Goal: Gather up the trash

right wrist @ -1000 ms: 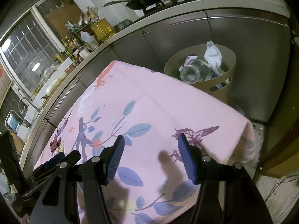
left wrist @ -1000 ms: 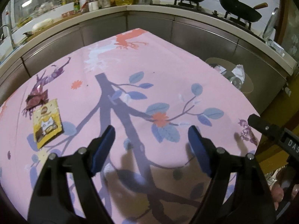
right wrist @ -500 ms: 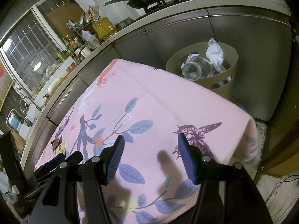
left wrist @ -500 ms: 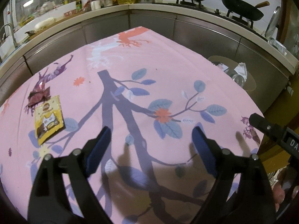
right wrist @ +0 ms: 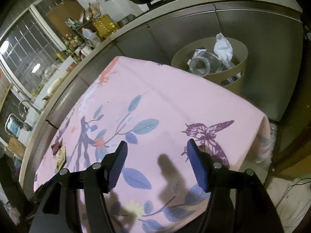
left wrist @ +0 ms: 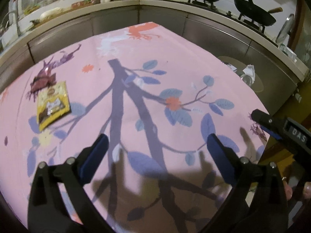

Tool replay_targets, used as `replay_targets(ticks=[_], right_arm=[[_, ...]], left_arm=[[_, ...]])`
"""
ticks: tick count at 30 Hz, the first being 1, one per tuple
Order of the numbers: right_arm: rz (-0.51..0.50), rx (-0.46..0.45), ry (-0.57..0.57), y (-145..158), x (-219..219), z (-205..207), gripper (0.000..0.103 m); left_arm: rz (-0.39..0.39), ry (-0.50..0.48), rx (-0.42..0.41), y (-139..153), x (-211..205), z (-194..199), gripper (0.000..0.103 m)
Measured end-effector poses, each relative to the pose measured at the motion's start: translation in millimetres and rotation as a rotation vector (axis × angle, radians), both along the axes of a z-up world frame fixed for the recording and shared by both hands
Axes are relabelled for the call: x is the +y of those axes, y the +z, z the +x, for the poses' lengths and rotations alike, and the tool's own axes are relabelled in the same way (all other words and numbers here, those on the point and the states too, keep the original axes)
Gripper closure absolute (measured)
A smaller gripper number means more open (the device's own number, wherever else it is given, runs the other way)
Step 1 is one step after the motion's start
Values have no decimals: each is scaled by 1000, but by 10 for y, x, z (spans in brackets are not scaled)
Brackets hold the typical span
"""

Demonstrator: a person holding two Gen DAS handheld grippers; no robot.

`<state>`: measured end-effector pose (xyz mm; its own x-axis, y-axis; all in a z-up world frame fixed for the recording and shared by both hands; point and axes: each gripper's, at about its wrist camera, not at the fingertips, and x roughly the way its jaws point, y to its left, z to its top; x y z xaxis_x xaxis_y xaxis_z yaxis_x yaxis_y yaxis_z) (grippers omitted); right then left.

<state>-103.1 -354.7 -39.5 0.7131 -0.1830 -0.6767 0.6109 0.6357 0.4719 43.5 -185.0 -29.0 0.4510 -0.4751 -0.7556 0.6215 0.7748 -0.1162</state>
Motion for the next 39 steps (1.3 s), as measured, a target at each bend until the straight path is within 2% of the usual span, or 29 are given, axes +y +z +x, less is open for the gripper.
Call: replay_targets(ticks=[7, 13, 19, 24, 29, 36, 39], right_arm=[[-11, -3, 14, 9, 50, 29, 40], [-18, 0, 29, 7, 70, 39, 40], [-32, -9, 33, 34, 86, 28, 40], [-26, -3, 43, 17, 91, 56, 40], [-16, -4, 45, 8, 93, 61, 40], [-42, 10, 88, 22, 203, 120, 40], [-61, 7, 116, 47, 256, 145, 40]], left_arm=[[40, 15, -14, -72, 120, -125, 6], [25, 27, -29, -39, 186, -174, 6], [34, 1, -10, -72, 203, -203, 6], [2, -13, -3, -43, 241, -227, 6], [-68, 7, -12, 42, 356, -197, 6], [6, 43, -86, 113, 365, -117, 6], [61, 49, -109, 106, 369, -54, 6]])
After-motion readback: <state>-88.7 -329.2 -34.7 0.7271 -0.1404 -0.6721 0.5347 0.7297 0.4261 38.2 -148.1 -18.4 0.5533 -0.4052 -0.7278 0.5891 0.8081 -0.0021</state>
